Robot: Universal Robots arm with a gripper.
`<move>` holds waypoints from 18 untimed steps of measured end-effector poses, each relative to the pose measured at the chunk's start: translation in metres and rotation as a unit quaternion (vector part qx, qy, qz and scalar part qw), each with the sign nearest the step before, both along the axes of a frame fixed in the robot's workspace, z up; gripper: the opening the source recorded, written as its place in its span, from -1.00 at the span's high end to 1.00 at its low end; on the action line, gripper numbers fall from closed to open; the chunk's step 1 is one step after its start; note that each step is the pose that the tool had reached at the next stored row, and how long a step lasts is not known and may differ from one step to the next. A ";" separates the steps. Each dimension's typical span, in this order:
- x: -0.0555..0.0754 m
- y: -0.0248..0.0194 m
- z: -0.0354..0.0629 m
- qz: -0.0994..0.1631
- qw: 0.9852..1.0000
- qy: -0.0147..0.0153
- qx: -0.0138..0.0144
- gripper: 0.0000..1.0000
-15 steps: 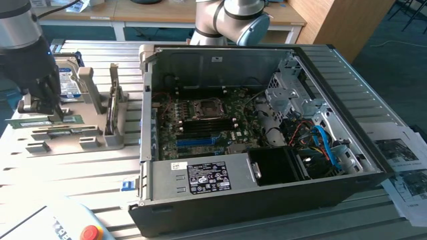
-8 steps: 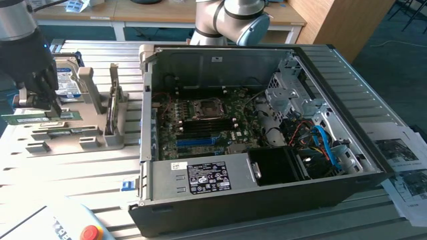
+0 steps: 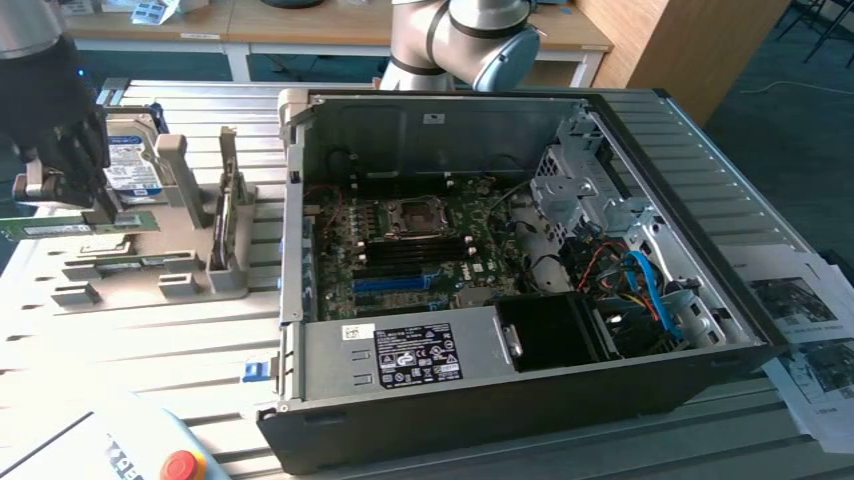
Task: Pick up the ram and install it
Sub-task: 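Pick up the ram and move it above insertion slot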
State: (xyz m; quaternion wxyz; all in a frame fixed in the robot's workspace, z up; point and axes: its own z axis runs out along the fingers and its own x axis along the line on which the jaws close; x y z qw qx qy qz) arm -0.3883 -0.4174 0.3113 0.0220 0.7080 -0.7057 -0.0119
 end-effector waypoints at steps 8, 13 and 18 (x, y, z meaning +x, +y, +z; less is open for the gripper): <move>0.000 0.0000 0.0172 0.000 1.000 0.000 0.000 0.76; 0.000 0.0000 0.0278 0.000 1.000 0.000 -0.001 0.76; 0.000 0.0000 0.0386 0.000 1.000 0.000 -0.001 0.76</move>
